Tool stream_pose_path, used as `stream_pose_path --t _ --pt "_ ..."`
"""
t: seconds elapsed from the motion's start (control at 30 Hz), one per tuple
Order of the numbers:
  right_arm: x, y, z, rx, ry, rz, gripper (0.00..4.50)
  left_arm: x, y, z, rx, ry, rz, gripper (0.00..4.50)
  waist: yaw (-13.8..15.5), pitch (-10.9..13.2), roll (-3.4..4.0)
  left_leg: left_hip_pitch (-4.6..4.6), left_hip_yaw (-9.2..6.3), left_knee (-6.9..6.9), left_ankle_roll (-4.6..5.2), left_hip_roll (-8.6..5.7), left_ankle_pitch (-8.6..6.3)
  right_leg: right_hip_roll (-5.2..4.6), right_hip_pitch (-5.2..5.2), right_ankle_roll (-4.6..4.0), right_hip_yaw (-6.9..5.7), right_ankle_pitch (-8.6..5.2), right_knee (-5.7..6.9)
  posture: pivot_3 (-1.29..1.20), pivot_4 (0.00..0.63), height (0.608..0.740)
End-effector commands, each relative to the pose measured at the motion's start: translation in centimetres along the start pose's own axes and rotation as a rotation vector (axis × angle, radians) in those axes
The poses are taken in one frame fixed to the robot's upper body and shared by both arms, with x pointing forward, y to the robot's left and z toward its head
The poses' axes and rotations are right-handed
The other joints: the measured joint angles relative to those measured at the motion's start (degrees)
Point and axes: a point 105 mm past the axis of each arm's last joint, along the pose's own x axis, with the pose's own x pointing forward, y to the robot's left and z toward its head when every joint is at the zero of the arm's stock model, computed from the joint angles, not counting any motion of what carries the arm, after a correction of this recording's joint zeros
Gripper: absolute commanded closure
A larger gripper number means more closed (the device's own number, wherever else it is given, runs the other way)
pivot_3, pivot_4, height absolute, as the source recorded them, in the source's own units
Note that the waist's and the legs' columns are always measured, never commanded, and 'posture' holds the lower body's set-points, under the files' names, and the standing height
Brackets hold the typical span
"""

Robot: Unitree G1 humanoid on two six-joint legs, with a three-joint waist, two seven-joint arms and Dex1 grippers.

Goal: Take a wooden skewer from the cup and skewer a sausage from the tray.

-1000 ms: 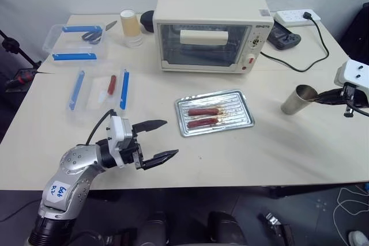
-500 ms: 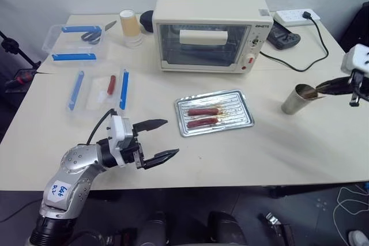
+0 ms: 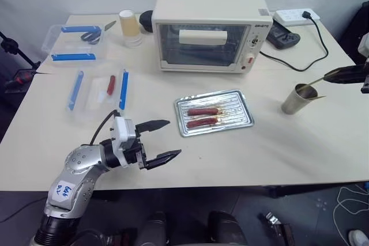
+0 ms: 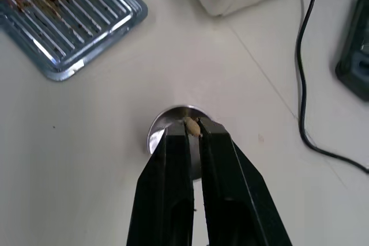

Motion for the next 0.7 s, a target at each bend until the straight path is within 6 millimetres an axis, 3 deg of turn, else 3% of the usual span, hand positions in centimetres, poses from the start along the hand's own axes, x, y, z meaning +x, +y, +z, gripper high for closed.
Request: stream_pose_path --t 0.03,0.13,0.3,0.5,0.7 --pt "-4.2 0.0 3.5 -0.014 -0.120 -0.010 4.22 -0.5 0.2 0.5 0.024 -0.015 -0.007 0.00 0.13 0.02 0.03 -0.01 0.00 -0.01 0.00 0.00 0.00 -0.01 -0.01 0.00 0.00 0.00 -0.02 0.00 0.150 0.740" --pt "-4.8 0.4 4.7 0.036 -0.191 0.017 4.22 -0.3 0.3 0.4 0.024 -0.024 -0.020 0.00 -0.12 0.01 0.01 0.00 0.01 -0.02 -0.01 0.02 -0.01 0.02 0.00 0.00 -0.01 0.00 -0.06 0.00 0.150 0.740" --pt "-3.6 2.4 6.0 0.118 -0.305 0.155 4.22 0.6 0.9 0.9 0.032 -0.066 -0.026 0.00 -0.23 0.01 0.01 0.02 0.01 0.07 -0.01 0.04 -0.01 0.01 0.03 0.00 0.01 0.00 0.05 0.00 0.150 0.740" --pt "-0.3 6.9 8.9 0.371 -0.593 0.504 4.22 1.9 2.0 2.4 0.016 -0.160 -0.005 0.00 -0.04 0.00 0.00 0.01 -0.04 0.07 -0.02 0.06 -0.01 0.02 0.02 0.00 -0.03 0.00 0.12 0.00 0.150 0.740" --pt "2.4 10.2 10.8 0.520 -0.757 0.685 4.22 4.4 2.4 4.3 0.046 -0.265 -0.031 0.00 1.26 0.00 -0.01 -0.14 -0.14 0.40 0.01 0.01 -0.03 0.00 0.02 0.03 -0.09 0.02 0.22 0.00 0.150 0.740"
